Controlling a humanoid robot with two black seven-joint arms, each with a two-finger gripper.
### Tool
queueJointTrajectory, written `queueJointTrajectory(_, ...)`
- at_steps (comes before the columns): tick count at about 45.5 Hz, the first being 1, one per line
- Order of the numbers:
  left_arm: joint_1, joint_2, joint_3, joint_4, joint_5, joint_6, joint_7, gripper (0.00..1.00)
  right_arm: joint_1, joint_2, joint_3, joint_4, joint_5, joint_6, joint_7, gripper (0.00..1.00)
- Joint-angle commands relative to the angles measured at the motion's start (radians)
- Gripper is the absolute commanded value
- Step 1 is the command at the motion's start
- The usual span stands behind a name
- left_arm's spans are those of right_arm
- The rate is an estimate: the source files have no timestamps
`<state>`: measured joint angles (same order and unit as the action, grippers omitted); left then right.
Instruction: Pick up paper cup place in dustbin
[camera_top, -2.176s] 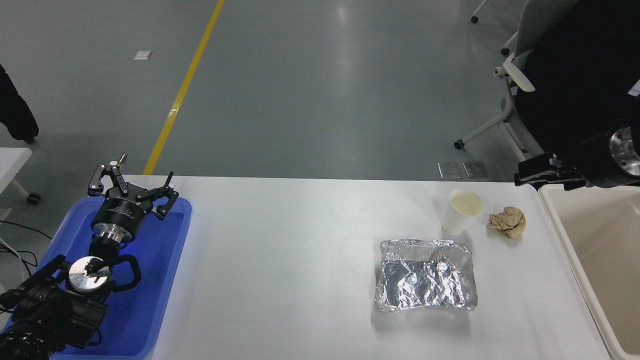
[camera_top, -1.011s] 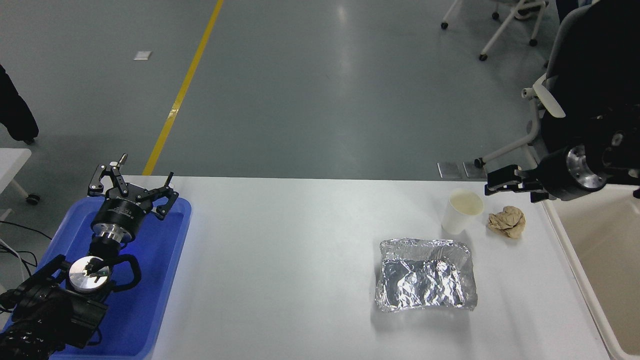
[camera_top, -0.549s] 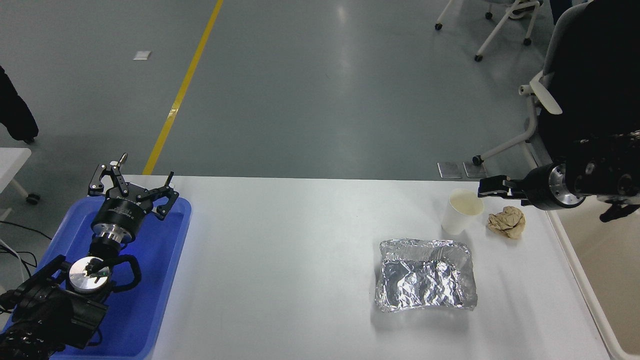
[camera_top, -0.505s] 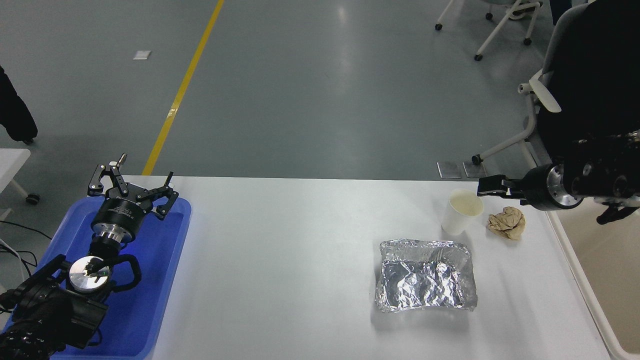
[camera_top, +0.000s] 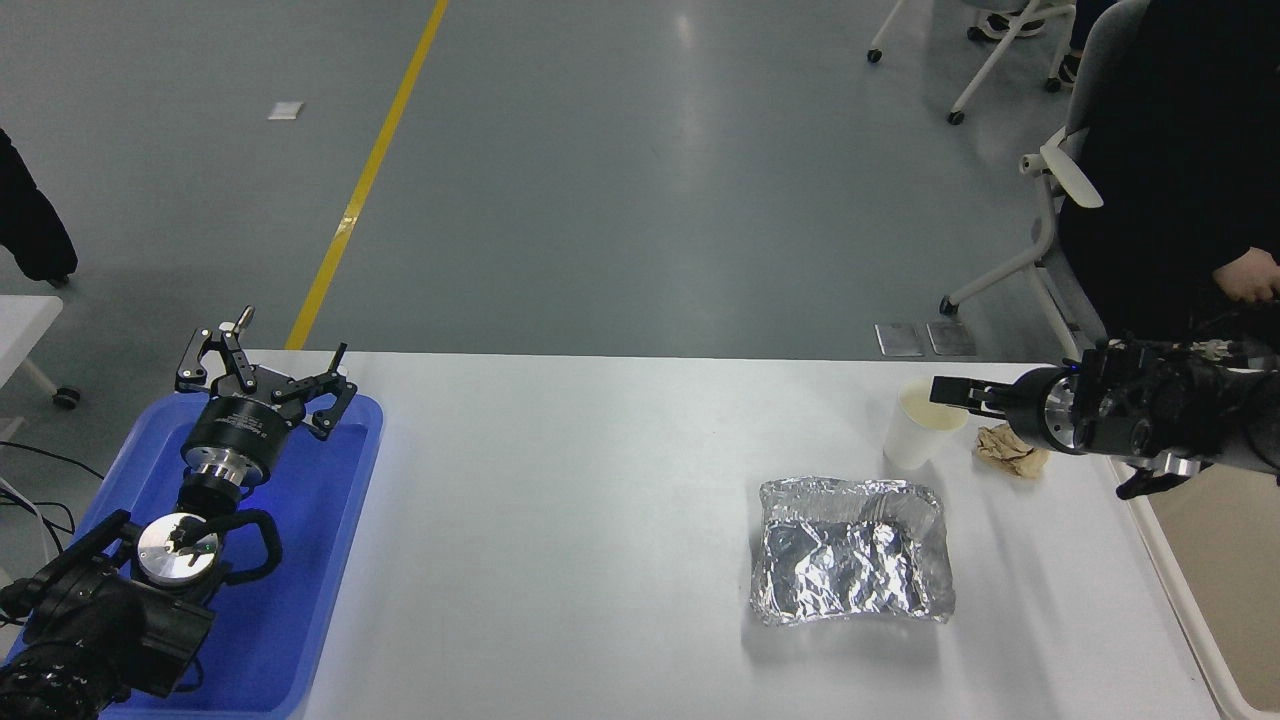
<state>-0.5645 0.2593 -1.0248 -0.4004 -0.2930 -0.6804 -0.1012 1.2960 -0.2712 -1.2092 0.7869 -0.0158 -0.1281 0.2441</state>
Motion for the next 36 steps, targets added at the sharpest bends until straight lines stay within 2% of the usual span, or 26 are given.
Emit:
queueJointTrajectory(1,0.000,0.000,0.000,0.000,0.000,0.001,0.000,1.00,-0.076,0.024,0.003,-0.058,0.023,-0.071,0.000,0.99)
queueJointTrajectory(8,0.000,0.000,0.000,0.000,0.000,0.001,0.000,1.00,-0.104,0.026,0.026,-0.075,0.023,-0.107,0.001,0.97)
queueJointTrajectory(15,0.000,0.000,0.000,0.000,0.000,0.001,0.000,1.00,-0.138,0.032,0.028,-0.110,0.023,-0.113,0.001,0.87)
queueJointTrajectory(23,0.000,0.000,0.000,0.000,0.000,0.001,0.000,1.00,-0.155,0.032,0.040,-0.117,0.022,-0.125,0.001,0.85)
queueJointTrajectory(31,0.000,0.000,0.000,0.000,0.000,0.001,0.000,1.00,-0.165,0.040,0.045,-0.115,0.017,-0.125,0.004,0.73)
queueJointTrajectory(36,0.000,0.000,0.000,0.000,0.000,0.001,0.000,1.00,-0.170,0.046,0.046,-0.114,0.014,-0.125,0.009,0.54)
